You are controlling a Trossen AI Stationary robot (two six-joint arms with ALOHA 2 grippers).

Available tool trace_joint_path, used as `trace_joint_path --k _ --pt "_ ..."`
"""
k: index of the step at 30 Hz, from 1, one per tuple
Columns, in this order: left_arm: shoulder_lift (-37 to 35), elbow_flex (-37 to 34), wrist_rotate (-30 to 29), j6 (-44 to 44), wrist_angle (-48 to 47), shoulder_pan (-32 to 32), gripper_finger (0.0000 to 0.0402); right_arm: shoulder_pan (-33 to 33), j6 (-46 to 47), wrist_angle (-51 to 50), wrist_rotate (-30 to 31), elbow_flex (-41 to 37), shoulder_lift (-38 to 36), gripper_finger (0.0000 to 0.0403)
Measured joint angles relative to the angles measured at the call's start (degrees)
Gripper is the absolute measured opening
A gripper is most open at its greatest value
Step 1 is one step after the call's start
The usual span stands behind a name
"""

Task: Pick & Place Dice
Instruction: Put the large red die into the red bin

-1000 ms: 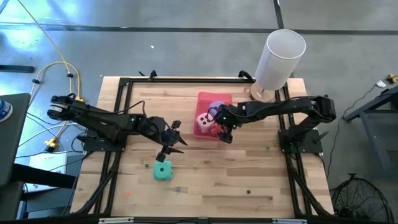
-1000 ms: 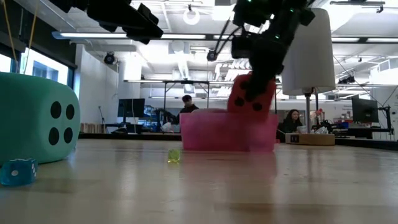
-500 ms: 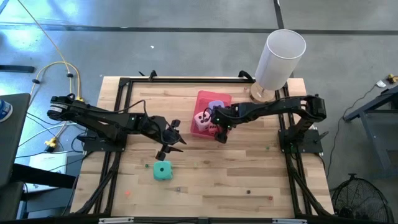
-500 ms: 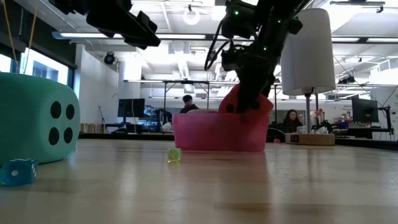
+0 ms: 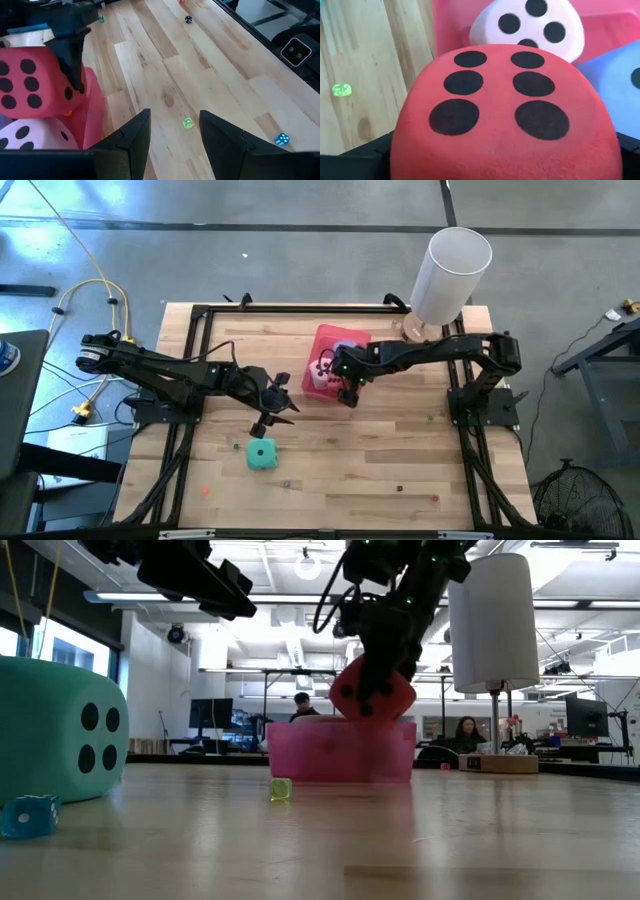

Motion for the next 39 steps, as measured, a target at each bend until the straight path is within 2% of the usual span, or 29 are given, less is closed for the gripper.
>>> trace_joint_path --k 4,7,12,19,28,32,39 --pt "0.3 0.0 -0.4 1.6 2.9 0.2 0.0163 -0.7 0.0 -0.3 -0.2 0.1 0.0 0.0395" --pt "2.2 -0.5 -2.5 1.9 10.6 1.2 0.0163 -0.8 -0.1 0.2 -0.2 0.1 0.0 0.0395" --pt "9.2 -0.7 -9.7 0.3 22.6 4.8 0.0163 -0.6 -0.1 0.7 -0.2 0.1 0.0 0.0395" --pt "19.3 -0.8 -10.8 -0.9 37.7 8.8 0.0163 -0.2 -2.1 2.4 -0.1 0.1 0.0 0.0395" --pt "20.3 -0.8 -10.7 -0.6 45.8 10.4 0.0163 -0.2 -6.0 3.8 0.1 0.1 0.1 0.0394" --pt "22.7 -0.7 -8.2 -1.2 46.4 11.8 0.0163 -0.2 -7.2 7.7 0.1 0.1 0.3 0.0394" --pt "26.8 -0.5 -7.9 -4.2 48.5 13.8 0.0163 -0.3 -8.4 10.3 1.5 -0.1 0.5 0.0394"
